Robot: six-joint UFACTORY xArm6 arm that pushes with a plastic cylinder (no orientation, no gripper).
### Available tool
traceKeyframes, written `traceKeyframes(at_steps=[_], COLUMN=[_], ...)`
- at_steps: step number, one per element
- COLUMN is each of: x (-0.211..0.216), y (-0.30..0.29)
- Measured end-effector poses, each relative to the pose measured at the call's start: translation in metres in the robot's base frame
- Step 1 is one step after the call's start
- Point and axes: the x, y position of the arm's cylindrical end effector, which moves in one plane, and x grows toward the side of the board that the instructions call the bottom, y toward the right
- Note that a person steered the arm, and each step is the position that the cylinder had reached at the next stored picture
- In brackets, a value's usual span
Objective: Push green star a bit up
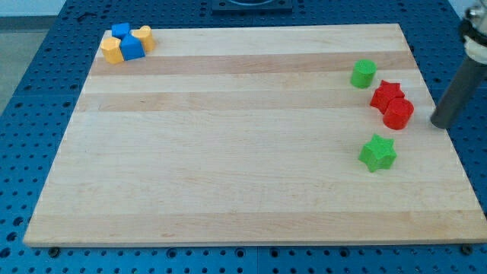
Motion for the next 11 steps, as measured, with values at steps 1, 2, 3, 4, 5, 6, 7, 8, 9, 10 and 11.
traceKeyframes(at_steps=[1,2,3,4,5,6,7,8,9,10,11], x=[0.047,0.095,0.136,0.14,0.121,0.095,0.077,0.068,0.068,0.078,0.074], y=[0.004,0.004,-0.034,-0.095,-0.119,-0.121,-0.119,-0.114,-0.117,-0.145,-0.163])
